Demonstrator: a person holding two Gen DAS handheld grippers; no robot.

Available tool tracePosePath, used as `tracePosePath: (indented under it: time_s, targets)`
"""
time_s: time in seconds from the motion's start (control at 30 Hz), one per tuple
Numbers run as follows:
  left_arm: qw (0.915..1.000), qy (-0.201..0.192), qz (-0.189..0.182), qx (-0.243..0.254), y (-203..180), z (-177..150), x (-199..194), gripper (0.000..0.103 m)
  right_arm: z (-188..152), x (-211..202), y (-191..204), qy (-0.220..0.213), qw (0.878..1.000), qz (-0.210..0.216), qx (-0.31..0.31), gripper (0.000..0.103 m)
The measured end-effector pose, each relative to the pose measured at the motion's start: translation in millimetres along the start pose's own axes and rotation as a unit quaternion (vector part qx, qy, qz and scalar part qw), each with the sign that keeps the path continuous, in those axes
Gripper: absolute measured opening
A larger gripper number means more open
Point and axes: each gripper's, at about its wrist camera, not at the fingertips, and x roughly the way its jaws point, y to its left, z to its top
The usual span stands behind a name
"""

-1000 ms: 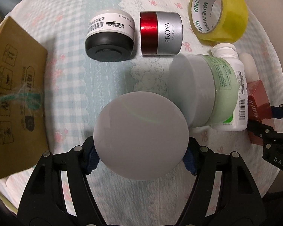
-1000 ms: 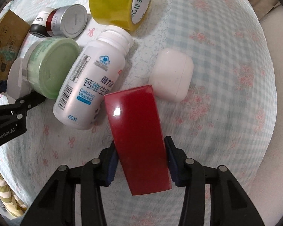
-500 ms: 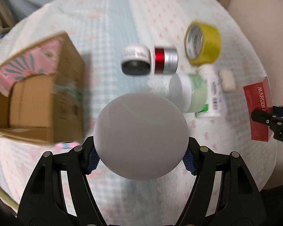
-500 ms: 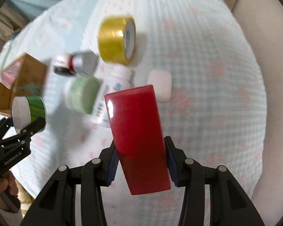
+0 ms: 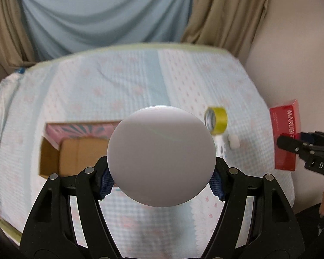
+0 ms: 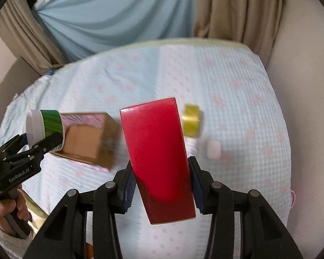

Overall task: Organize rigid objects
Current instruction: 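Carry the white jar and red box to the cardboard box with both tools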

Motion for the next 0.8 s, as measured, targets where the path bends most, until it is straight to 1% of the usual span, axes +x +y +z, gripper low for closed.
tracePosePath:
  time_s: [0.13,0.2,0.23,0.27,0.3,0.4,0.47,0.57,0.7,0.8]
  targets:
    - [0.9997,-0.024,-0.003,0.008,42,18,-32,0.068,17,-17,52,-0.025,1.0,0.011,-0.001,0.042]
    - [0.9995,-0.029,-0.01,0.012,64,24,-39,0.068,25,-17,77,-0.034,0.999,0.016,0.003,0.042]
    - [0.9994,-0.029,-0.011,0.013,76,26,-42,0.068,27,-16,84,-0.037,0.999,0.017,0.005,0.042]
    - [0.9994,-0.028,-0.014,0.014,89,28,-44,0.068,31,-15,102,-0.04,0.999,0.018,0.011,0.042]
    - [0.9994,-0.027,-0.018,0.015,103,28,-45,0.068,34,-13,112,-0.041,0.999,0.019,0.014,0.042]
    - [0.9992,-0.026,-0.024,0.018,145,32,-47,0.068,42,3,149,-0.039,0.999,0.024,0.027,0.042]
    - [0.9993,-0.022,-0.023,0.02,172,31,-43,0.068,47,18,177,-0.034,0.999,0.023,0.031,0.042]
    - [0.9996,-0.004,-0.021,0.02,213,30,-26,0.068,51,39,207,-0.022,0.999,0.028,0.041,0.041]
    - [0.9994,0.024,-0.014,0.019,252,23,4,0.068,59,80,239,0.004,0.998,0.039,0.048,0.042]
    - [0.9986,0.049,-0.011,0.014,271,18,31,0.068,64,111,254,0.03,0.997,0.045,0.048,0.042]
